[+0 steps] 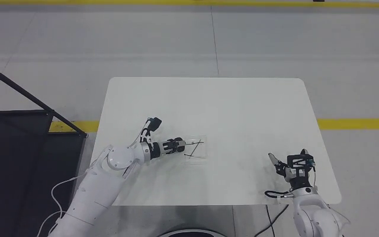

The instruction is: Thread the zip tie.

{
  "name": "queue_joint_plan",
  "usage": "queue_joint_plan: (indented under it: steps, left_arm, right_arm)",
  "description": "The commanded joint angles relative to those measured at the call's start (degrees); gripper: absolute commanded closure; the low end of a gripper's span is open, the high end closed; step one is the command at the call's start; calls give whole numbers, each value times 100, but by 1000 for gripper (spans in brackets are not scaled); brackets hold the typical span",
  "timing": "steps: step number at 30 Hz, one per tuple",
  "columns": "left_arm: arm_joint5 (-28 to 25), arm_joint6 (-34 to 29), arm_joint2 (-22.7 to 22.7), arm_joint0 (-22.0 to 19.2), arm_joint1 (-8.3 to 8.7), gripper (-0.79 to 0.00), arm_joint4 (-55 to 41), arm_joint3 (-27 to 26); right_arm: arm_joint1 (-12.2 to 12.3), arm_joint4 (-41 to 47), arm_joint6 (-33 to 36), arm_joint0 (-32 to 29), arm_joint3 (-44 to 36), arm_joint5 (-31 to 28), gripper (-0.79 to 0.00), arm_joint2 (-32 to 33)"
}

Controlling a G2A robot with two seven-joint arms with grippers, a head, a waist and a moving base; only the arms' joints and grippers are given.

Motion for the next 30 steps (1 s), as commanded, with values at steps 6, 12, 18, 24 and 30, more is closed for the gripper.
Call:
queue_joint_plan:
  steps: [6,12,18,24,30]
  left_arm:
    - [-21,-9,7,-6,3,0,-26,17]
    - [-54,-26,-2,-3,9,0,-63,16]
    - [-216,-30,-134,60,41,0,-138,-121]
    - [-458,-191,-397,174,106,0,-299,-329]
    - [-817,-636,-557,-13,144,0,-646,-288]
  right_arm:
    - [0,0,0,0,0,0,-785,0]
    - [0,0,0,0,0,0,-785,0]
    - [0,0,0,0,0,0,-785,0]
    - [0,0,0,0,0,0,-785,0]
    - [0,0,0,0,0,0,-785,0]
